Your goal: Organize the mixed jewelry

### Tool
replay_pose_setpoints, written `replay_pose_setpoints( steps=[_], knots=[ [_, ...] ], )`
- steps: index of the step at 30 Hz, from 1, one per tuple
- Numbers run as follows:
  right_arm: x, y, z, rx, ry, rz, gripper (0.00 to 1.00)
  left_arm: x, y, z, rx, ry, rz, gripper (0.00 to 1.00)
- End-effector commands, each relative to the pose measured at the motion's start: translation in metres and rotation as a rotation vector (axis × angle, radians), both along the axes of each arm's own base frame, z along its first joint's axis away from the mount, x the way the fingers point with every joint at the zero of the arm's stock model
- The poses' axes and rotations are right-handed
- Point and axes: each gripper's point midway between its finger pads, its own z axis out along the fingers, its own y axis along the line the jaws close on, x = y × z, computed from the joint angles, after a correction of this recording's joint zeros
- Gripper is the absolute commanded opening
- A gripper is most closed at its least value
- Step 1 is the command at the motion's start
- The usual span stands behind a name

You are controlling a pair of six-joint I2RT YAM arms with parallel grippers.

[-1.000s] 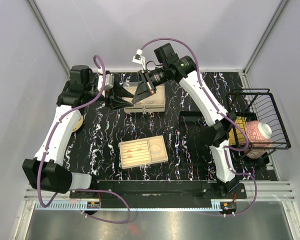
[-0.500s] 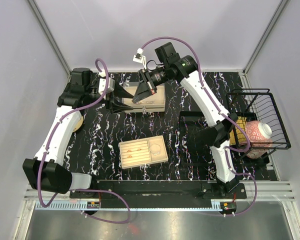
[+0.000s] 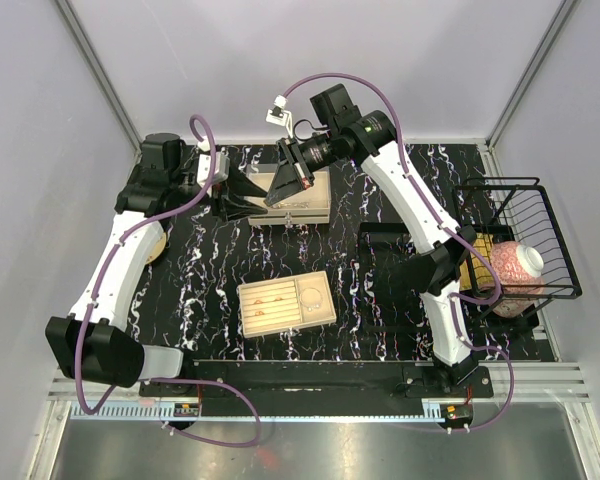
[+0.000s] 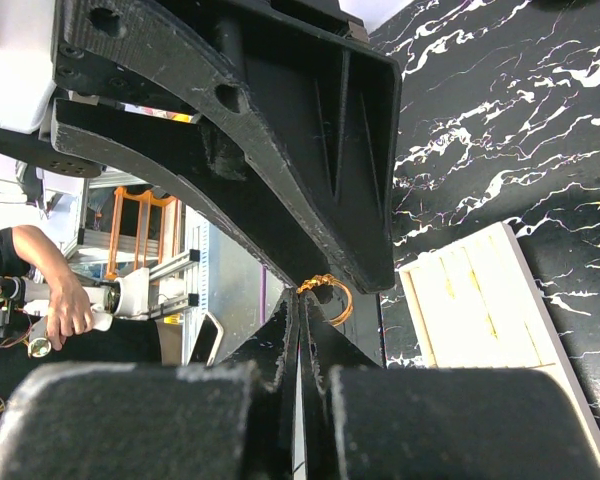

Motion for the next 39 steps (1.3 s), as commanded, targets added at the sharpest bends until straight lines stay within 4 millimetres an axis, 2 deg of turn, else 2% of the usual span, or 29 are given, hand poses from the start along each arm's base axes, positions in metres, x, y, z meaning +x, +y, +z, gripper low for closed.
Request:
replay_pose_setpoints(
  steps=[1,12,22,39],
  knots=[
    [-0.012,-0.005,0.031,0.060,-0.067,0.008,0.00,0.001,-0.005,0.016,-0.037,-0.067,-0.044,0.42],
    [-0.010,-0.005,0.032,0.064,-0.075,0.004,0.00,-0.001,-0.008,0.014,-0.044,-0.042,-0.055,0.34],
    [-0.008,-0.006,0.033,0.062,-0.080,-0.005,0.00,0.000,-0.008,0.011,-0.042,-0.041,-0.049,0.38],
    [-0.007,-0.010,0.037,0.071,-0.092,-0.009,0.00,0.002,-0.008,0.006,-0.038,-0.034,-0.042,0.29]
  ],
)
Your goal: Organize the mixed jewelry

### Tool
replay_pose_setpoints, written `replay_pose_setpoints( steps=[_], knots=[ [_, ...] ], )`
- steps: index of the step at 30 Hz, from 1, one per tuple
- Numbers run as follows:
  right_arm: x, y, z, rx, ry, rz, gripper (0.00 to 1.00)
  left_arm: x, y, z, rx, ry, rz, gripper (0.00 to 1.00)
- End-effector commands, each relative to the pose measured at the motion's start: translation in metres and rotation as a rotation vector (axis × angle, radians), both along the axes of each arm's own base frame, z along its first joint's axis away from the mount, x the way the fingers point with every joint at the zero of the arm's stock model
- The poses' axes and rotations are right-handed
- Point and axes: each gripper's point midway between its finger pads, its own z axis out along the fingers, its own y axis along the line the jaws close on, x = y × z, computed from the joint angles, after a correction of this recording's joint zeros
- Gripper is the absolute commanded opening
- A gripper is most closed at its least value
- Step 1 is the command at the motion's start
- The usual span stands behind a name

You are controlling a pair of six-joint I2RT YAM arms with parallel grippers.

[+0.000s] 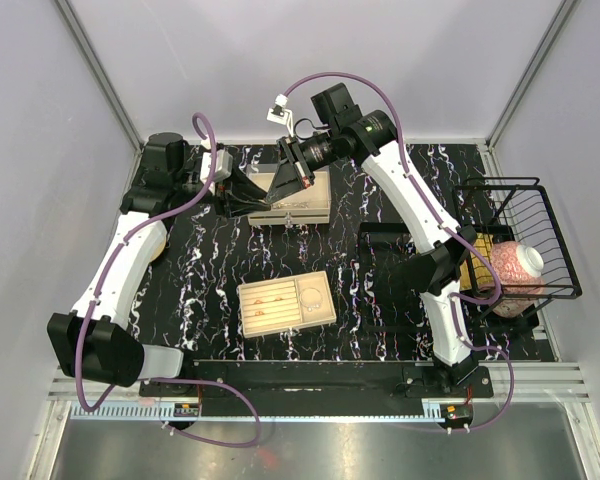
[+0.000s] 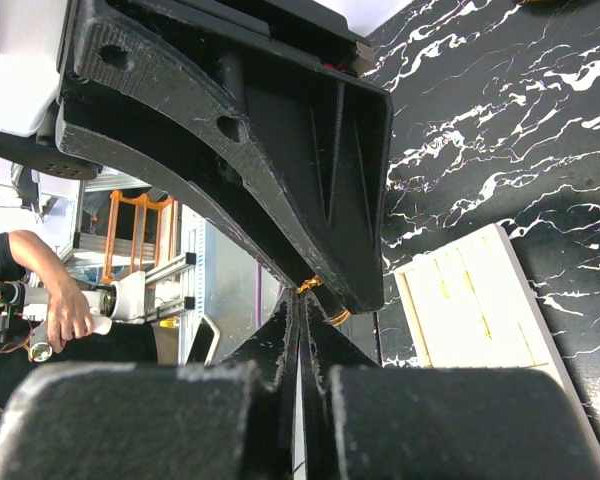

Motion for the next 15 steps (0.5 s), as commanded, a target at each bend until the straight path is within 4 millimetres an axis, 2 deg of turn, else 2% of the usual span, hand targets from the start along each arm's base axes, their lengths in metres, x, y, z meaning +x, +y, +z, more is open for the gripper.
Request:
replay_pose_setpoints(
  steps=[1,8,15],
  knots=[
    [-0.0113,-0.0090,0.0374,0.070,-0.083,0.002,0.00,-0.0008,-0.0019,0.0061,-0.022,-0.061,-0.031,0.29],
    [-0.0109,-0.0090,0.0372,0.070,-0.088,0.002,0.00,0.0005,-0.0025,0.0089,-0.028,-0.053,-0.031,0.23],
    [-0.0109,-0.0090,0.0372,0.070,-0.087,0.002,0.00,0.0012,-0.0026,0.0095,-0.029,-0.047,-0.027,0.13]
  ],
)
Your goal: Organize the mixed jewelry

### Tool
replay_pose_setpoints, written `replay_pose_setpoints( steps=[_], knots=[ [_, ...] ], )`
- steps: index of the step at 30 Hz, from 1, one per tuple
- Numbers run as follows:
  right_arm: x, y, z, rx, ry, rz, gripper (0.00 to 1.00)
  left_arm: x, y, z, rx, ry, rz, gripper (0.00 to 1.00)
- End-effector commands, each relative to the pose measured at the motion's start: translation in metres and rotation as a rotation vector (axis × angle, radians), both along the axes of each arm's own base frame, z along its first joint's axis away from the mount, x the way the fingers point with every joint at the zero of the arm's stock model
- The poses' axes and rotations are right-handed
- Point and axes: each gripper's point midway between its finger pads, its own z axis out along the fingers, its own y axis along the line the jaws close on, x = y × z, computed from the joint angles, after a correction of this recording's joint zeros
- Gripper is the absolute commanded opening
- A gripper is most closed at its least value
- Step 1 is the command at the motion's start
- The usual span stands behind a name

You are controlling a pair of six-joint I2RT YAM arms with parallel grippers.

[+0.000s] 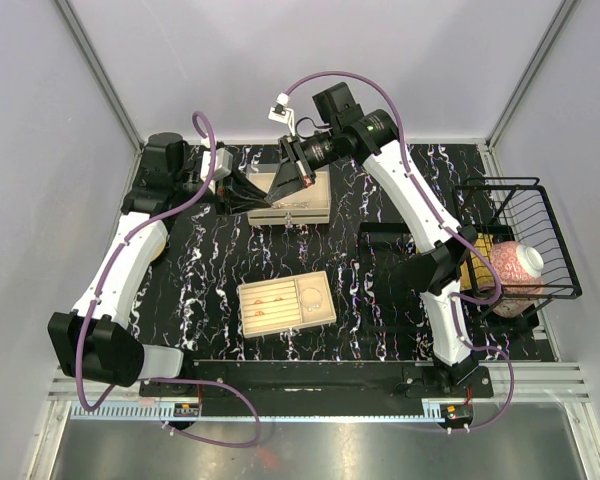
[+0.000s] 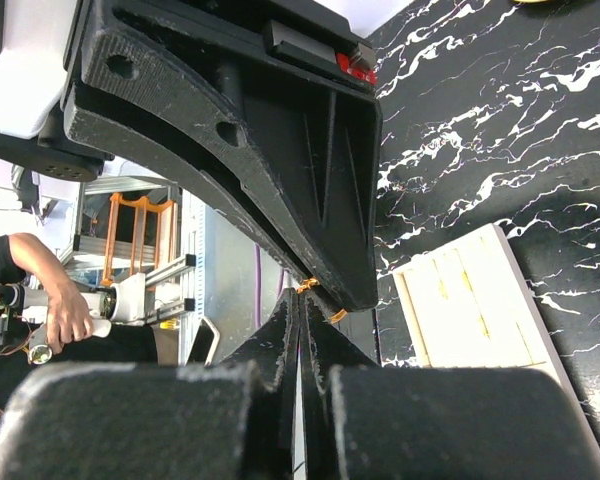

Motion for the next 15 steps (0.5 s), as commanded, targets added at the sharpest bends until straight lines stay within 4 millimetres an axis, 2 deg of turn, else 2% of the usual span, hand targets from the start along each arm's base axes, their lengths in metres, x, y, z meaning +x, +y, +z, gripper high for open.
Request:
replay_pose_setpoints(
  steps=[1,6,12,15],
  knots=[
    [-0.0119,-0.0079,0.0366,0.069,-0.086,0.006,0.00,-0.0006,-0.0025,0.0100,-0.024,-0.065,-0.033,0.11],
    [-0.0109,-0.0076,0.0354,0.066,-0.088,0.002,0.00,-0.0008,-0.0025,0.0106,-0.025,-0.062,-0.033,0.00],
    [-0.0071,-0.0073,0.0346,0.057,-0.117,-0.016,0.00,-0.0022,-0.0038,0.0123,-0.026,-0.051,-0.038,0.00],
    [-0.0034,-0.0090,0.0360,0.052,-0.145,-0.034,0.06,-0.0014,-0.0036,0.0120,-0.023,-0.039,-0.028,0.00]
  ],
)
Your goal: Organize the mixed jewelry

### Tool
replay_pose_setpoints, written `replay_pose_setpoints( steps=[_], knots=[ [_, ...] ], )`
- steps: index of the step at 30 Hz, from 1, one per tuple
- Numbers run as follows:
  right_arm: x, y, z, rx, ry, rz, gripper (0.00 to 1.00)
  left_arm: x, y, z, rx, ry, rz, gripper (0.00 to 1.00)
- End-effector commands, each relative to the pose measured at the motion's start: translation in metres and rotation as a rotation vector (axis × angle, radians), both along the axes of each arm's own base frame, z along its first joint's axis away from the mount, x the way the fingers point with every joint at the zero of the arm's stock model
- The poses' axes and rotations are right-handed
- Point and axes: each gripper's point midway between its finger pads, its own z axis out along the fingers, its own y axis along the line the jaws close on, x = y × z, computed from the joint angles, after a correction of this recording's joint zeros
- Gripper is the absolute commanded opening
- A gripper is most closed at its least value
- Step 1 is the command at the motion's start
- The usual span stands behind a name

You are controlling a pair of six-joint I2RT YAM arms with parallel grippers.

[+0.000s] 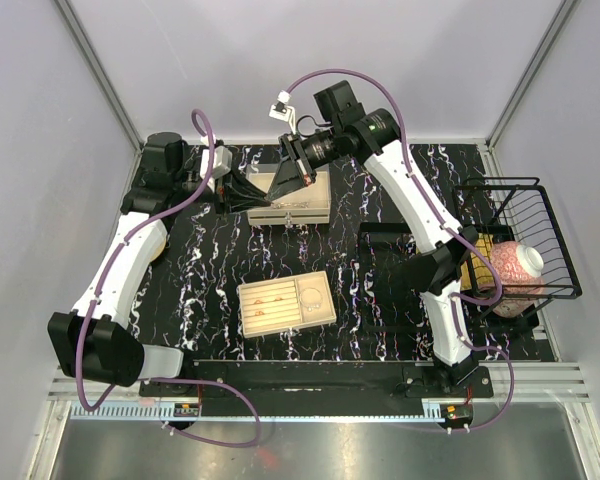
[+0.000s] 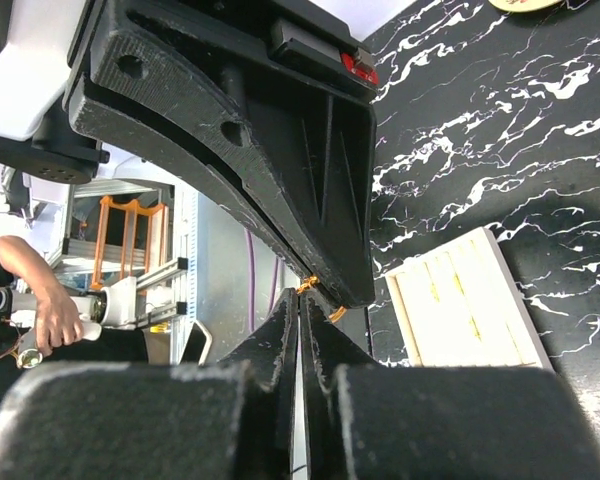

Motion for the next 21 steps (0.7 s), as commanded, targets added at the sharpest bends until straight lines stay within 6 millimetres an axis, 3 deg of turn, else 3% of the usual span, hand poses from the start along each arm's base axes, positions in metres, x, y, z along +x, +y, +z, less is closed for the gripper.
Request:
replay_pose_setpoints(
  steps=[1,5,8,16,21],
  knots=[
    [-0.005,-0.009,0.034,0.046,-0.136,-0.030,0.08,0.000,-0.003,0.011,-0.021,-0.057,-0.024,0.00],
    [-0.001,-0.014,0.038,0.037,-0.185,-0.059,0.25,0.002,-0.003,0.009,-0.012,-0.034,-0.003,0.00],
    [0.000,-0.018,0.039,0.025,-0.207,-0.074,0.31,0.004,-0.001,0.006,0.002,-0.022,0.018,0.00],
    [0.009,-0.030,0.050,0.007,-0.362,-0.123,0.38,0.004,0.003,0.000,0.060,0.023,0.075,0.00],
    [0.013,-0.035,0.045,-0.045,-0.467,-0.140,0.41,0.010,0.006,0.003,0.088,0.074,0.131,0.00]
  ],
)
